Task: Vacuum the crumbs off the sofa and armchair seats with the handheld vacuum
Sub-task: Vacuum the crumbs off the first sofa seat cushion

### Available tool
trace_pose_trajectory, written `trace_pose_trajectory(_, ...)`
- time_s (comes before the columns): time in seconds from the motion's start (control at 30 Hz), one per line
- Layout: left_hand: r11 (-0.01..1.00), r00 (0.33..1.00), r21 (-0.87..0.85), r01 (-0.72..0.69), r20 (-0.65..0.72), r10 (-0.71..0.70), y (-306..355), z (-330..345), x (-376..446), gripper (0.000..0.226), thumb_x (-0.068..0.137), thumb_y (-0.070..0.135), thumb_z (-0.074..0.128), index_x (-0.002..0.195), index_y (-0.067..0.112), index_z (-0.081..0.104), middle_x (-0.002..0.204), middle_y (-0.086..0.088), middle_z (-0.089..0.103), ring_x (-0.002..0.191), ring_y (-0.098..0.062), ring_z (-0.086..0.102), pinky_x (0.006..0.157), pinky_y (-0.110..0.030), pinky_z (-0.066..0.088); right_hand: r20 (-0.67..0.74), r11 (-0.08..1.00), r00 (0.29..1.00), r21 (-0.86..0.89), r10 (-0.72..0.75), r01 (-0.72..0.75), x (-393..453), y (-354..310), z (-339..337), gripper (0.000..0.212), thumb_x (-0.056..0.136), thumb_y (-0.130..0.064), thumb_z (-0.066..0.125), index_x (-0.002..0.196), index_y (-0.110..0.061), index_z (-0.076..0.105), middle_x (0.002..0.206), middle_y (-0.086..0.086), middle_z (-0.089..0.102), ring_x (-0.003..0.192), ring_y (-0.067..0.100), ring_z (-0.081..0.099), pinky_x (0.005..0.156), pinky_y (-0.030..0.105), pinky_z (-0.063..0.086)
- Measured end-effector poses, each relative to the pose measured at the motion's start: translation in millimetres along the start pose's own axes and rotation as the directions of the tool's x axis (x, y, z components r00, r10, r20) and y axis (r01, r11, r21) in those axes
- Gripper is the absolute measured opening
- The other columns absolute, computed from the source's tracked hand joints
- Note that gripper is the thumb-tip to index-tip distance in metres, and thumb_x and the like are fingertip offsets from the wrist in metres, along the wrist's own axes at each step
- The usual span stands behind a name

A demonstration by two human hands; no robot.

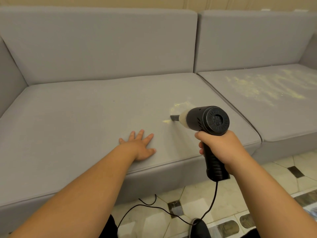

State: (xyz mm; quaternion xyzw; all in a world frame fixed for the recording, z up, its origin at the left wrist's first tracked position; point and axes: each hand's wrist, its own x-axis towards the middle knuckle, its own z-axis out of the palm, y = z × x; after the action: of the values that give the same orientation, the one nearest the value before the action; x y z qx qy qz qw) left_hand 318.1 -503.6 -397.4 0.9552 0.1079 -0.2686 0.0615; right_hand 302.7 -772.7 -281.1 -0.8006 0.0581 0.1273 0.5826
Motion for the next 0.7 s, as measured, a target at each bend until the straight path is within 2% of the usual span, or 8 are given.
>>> trace_pose_trajectory(0.1, 1.0, 1.0, -0.002, 0.004, -0.001, -0.004, 0.1, -0.8, 0.3, 0.073, 0.099, 0.074, 0.028, 0.158, 0.054, -0.01, 0.17, 0.011, -0.022, 0.158, -0.027, -0.016, 0.119, -0.072, 0.004, 0.04, 1.0, 0.999, 0.012, 0.008, -0.008, -1.8, 1.5, 0.1, 0.015, 0.086, -0.018, 0.08, 0.098, -0.009, 0.075, 0.074, 0.01, 0.074, 0.063, 0.021, 0.071, 0.073, 0.043, 0.06)
trace_pose_trajectory(0.27, 1.0, 1.0, 0.005, 0.001, -0.007, -0.001, 0.4, -0.7, 0.5, 0.073, 0.099, 0.073, 0.028, 0.159, 0.054, -0.009, 0.17, 0.011, -0.021, 0.158, -0.026, -0.016, 0.119, -0.072, 0.005, -0.003, 1.0, 1.0, -0.027, -0.012, 0.012, -2.9, 2.8, -4.9, 0.015, 0.086, -0.017, 0.079, 0.095, -0.005, 0.074, 0.072, 0.009, 0.074, 0.061, 0.02, 0.072, 0.071, 0.041, 0.06)
trace_pose_trajectory(0.43, 1.0, 1.0, 0.002, 0.004, -0.007, -0.004, -1.0, -0.5, 0.6, 0.073, 0.099, 0.074, 0.028, 0.158, 0.054, -0.009, 0.17, 0.012, -0.022, 0.158, -0.026, -0.015, 0.12, -0.072, 0.005, 0.072, 1.0, 0.997, -0.03, -0.006, 0.009, -7.5, 2.7, -1.9, 0.015, 0.086, -0.019, 0.08, 0.095, -0.008, 0.074, 0.074, 0.01, 0.075, 0.063, 0.021, 0.072, 0.075, 0.044, 0.061)
trace_pose_trajectory(0.6, 1.0, 1.0, 0.002, 0.003, -0.01, -0.003, -0.4, 0.4, 1.0, 0.073, 0.098, 0.074, 0.029, 0.158, 0.055, -0.009, 0.17, 0.012, -0.021, 0.158, -0.026, -0.015, 0.12, -0.072, 0.005, 0.002, 0.999, 1.0, -0.05, -0.018, 0.018, -7.8, 3.3, -10.1, 0.016, 0.085, -0.018, 0.079, 0.095, -0.006, 0.074, 0.073, 0.009, 0.074, 0.061, 0.019, 0.072, 0.076, 0.045, 0.062)
trace_pose_trajectory(0.7, 1.0, 1.0, 0.007, 0.003, -0.008, -0.002, -0.6, 0.9, 0.8, 0.073, 0.098, 0.074, 0.028, 0.158, 0.054, -0.009, 0.17, 0.012, -0.022, 0.158, -0.027, -0.015, 0.119, -0.072, 0.005, 0.038, 0.997, 0.999, -0.077, -0.014, 0.016, -10.0, 3.5, -11.2, 0.017, 0.085, -0.019, 0.079, 0.095, -0.006, 0.074, 0.073, 0.009, 0.075, 0.062, 0.019, 0.073, 0.079, 0.046, 0.063)
